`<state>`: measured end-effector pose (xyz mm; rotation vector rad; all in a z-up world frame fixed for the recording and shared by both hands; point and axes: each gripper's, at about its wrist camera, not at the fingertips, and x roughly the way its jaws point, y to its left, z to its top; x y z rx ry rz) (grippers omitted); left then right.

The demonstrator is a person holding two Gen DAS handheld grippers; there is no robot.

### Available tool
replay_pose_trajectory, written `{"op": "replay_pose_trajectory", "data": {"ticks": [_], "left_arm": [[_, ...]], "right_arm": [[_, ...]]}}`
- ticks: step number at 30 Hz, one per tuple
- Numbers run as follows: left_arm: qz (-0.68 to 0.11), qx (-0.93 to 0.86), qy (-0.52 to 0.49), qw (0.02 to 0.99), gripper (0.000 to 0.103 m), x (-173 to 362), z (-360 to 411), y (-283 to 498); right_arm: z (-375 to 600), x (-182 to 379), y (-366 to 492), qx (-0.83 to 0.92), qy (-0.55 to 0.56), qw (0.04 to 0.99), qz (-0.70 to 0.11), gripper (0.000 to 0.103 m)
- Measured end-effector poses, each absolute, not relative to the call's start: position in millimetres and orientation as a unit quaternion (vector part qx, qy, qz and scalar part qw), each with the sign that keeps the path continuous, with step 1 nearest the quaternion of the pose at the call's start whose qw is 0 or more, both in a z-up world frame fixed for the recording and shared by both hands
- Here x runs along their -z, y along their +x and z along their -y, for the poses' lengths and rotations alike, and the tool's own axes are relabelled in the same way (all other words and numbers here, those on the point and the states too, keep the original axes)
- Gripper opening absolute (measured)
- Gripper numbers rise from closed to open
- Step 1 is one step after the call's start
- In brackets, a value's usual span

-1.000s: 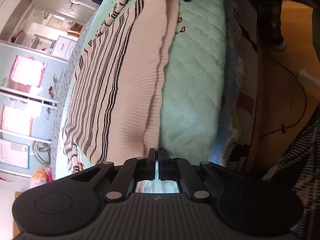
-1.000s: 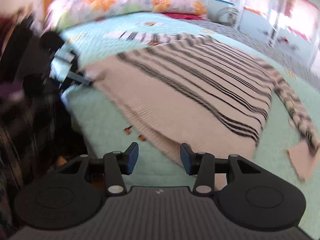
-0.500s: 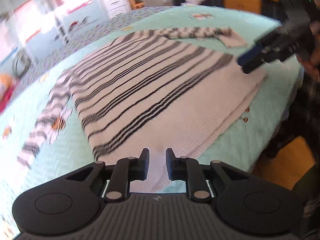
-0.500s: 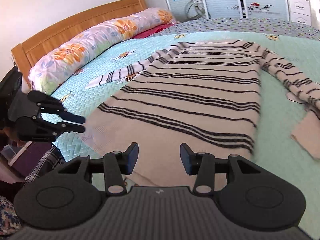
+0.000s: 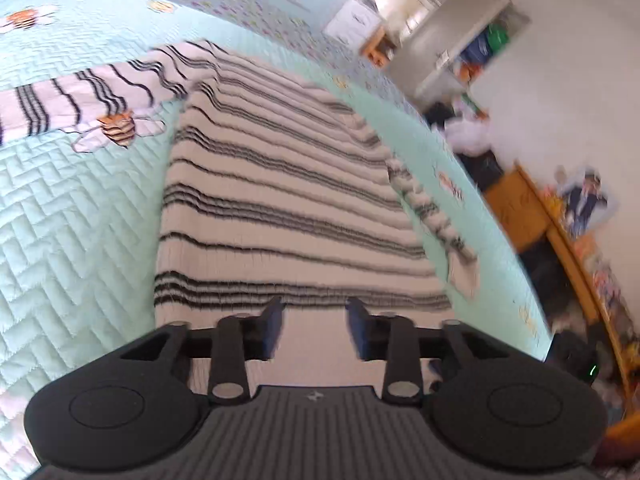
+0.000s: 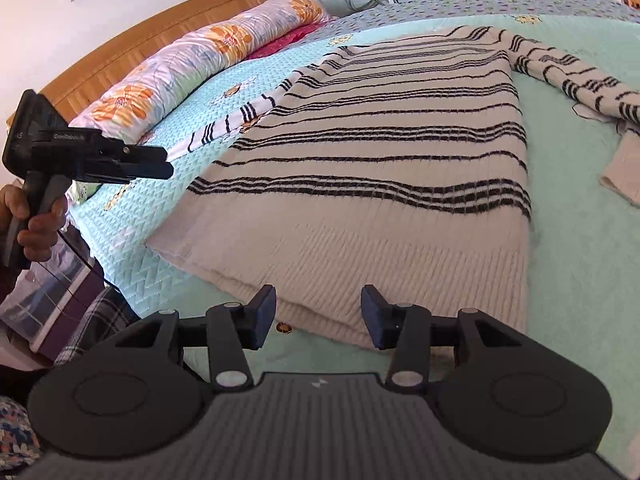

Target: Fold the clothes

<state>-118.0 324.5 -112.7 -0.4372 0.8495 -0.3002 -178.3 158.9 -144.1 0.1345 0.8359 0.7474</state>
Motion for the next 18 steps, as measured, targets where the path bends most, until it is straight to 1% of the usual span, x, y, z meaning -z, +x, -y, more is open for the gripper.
{"op": "replay_pose_trajectory", "data": {"ticks": [1, 3, 4, 5, 7, 9, 11, 12, 13, 15, 16, 17, 18], "left_arm": [[-0.434, 0.128, -0.151, 0.879, 0.058, 122.7, -311.4, -117.4], [-0.482, 0.098, -0.018, 0.871, 0.053, 144.0, -282.8, -117.5], [-0.478, 0.098, -0.002, 0.873, 0.053, 144.4, -276.7, -120.6], [-0.463, 0.105, -0.007, 0.880, 0.053, 140.3, -274.2, -125.0], [-0.441, 0.119, -0.046, 0.889, 0.053, 128.7, -270.6, -124.6], [-0.408, 0.122, -0.053, 0.903, 0.054, 116.4, -258.0, -118.9], [-0.383, 0.115, -0.032, 0.916, 0.056, 113.9, -245.0, -110.6], [-0.380, 0.110, -0.021, 0.918, 0.060, 117.4, -240.1, -106.2], [-0.377, 0.105, -0.010, 0.920, 0.062, 120.9, -235.3, -101.7], [-0.404, 0.064, 0.039, 0.912, 0.061, 141.4, -229.6, -91.6], [-0.421, 0.041, 0.049, 0.905, 0.065, 153.3, -234.4, -89.9], [-0.422, 0.035, 0.028, 0.906, 0.065, 156.7, -243.5, -91.9], [-0.415, 0.037, -0.004, 0.909, 0.065, 156.2, -253.1, -94.8]], "right_arm": [[-159.3, 145.0, -177.9, -0.354, 0.066, 0.845, -0.397, 0.049], [-162.1, 143.1, -177.3, -0.354, 0.058, 0.846, -0.394, 0.049], [-160.2, 140.1, -177.7, -0.355, 0.060, 0.847, -0.391, 0.049], [-158.2, 137.1, -178.0, -0.355, 0.062, 0.849, -0.387, 0.049], [-148.8, 129.0, -172.4, -0.346, 0.085, 0.856, -0.375, 0.049], [-140.1, 123.2, -160.2, -0.335, 0.117, 0.859, -0.368, 0.049], [-134.6, 120.1, -145.8, -0.325, 0.152, 0.859, -0.364, 0.049], [-132.3, 126.1, -138.2, -0.323, 0.172, 0.853, -0.372, 0.049], [-130.0, 132.1, -130.6, -0.321, 0.193, 0.846, -0.380, 0.049], [-125.4, 144.2, -115.5, -0.315, 0.232, 0.831, -0.395, 0.049], [-123.6, 155.3, -112.5, -0.292, 0.223, 0.833, -0.414, 0.047], [-118.3, 160.8, -113.6, -0.282, 0.225, 0.835, -0.416, 0.028], [-113.1, 166.0, -114.7, -0.272, 0.227, 0.836, -0.419, 0.024]]}}
